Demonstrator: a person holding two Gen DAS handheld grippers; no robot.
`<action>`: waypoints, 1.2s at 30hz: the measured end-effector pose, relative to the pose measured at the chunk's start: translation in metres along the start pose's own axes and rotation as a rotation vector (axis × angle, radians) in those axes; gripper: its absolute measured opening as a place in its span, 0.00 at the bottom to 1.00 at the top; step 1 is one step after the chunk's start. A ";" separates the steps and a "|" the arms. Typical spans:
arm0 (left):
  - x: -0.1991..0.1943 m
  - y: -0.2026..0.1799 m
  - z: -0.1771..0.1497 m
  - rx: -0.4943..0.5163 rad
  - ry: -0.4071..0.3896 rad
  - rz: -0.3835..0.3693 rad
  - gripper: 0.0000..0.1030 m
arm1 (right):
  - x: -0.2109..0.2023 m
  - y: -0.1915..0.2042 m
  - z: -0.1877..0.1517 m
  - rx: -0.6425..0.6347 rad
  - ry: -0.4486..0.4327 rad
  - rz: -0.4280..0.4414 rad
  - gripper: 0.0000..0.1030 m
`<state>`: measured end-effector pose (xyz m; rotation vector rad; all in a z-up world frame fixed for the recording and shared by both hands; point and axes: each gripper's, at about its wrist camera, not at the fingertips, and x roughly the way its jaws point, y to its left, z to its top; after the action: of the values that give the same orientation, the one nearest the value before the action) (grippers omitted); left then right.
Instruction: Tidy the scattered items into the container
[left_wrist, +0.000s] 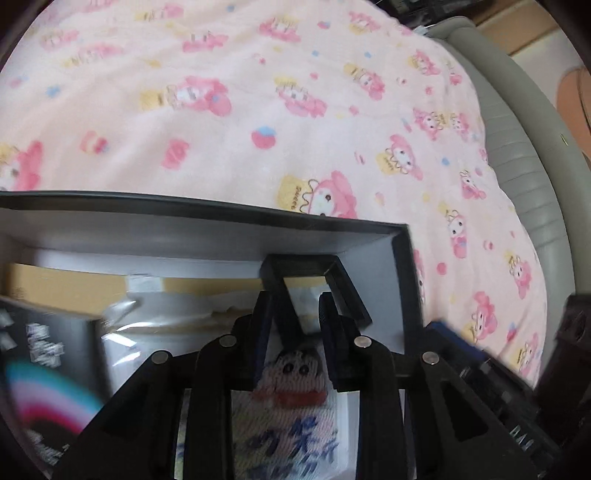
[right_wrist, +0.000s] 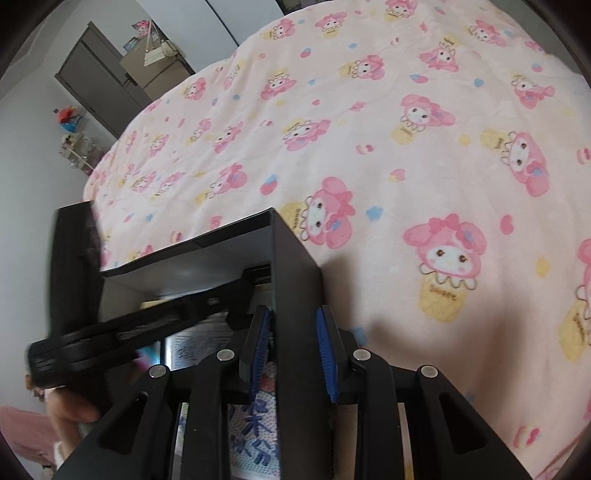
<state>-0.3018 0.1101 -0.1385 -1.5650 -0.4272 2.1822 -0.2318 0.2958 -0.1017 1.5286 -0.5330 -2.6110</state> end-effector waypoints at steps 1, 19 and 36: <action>-0.010 -0.004 -0.004 0.021 -0.018 0.011 0.24 | -0.010 0.009 -0.001 -0.030 -0.039 -0.027 0.22; -0.193 -0.068 -0.132 0.320 -0.289 0.061 0.35 | -0.149 0.084 -0.090 -0.174 -0.231 -0.033 0.30; -0.280 -0.006 -0.179 0.223 -0.366 0.150 0.32 | -0.169 0.174 -0.136 -0.390 -0.217 0.070 0.29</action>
<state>-0.0534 -0.0249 0.0367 -1.1141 -0.1668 2.5402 -0.0500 0.1359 0.0354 1.0993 -0.0748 -2.6378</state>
